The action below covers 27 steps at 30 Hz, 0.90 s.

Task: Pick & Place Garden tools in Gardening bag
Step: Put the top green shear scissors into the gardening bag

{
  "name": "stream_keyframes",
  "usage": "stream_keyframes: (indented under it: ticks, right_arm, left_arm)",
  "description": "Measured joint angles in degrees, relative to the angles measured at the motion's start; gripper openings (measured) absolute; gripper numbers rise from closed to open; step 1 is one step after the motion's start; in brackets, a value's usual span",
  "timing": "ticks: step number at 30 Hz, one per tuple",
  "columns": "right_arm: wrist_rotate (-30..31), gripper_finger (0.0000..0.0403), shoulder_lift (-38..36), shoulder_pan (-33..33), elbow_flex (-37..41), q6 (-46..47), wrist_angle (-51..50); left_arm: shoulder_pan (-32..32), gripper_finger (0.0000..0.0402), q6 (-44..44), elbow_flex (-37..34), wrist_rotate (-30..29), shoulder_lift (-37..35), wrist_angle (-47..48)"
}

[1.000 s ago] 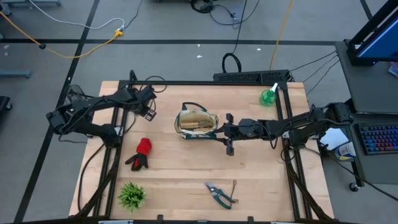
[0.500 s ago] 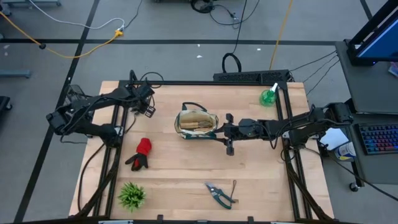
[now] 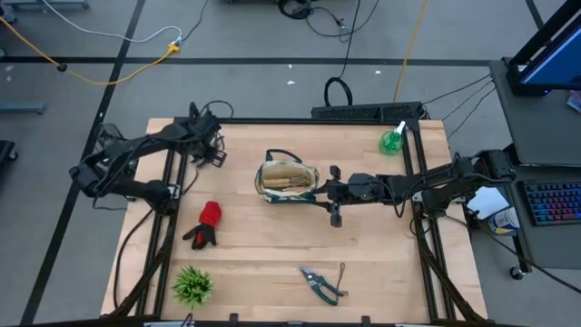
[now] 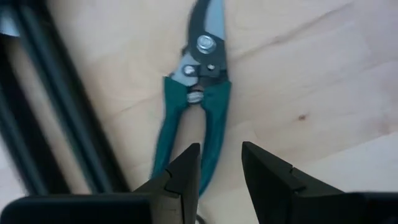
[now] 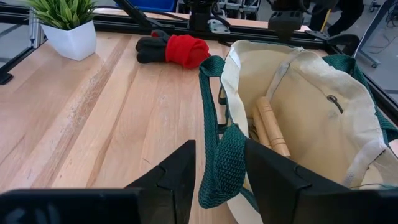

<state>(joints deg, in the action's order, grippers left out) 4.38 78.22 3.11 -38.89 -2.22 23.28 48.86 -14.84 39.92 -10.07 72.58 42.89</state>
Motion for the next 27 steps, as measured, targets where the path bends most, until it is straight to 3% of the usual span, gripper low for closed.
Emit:
stream_keyframes:
  ticks: [12, 27]
  right_arm:
    - [0.0, 0.013, 0.02, 0.0, 0.0, 0.0, 0.0]
    - [0.02, 0.013, 0.02, 0.0, 0.02, 0.0, 0.02]
  left_arm:
    - [1.63, 0.0124, 5.58, 0.0, 0.91, 10.6, -1.07]
    - [0.83, 0.0124, 2.71, 0.02, -1.32, 11.36, -2.49]
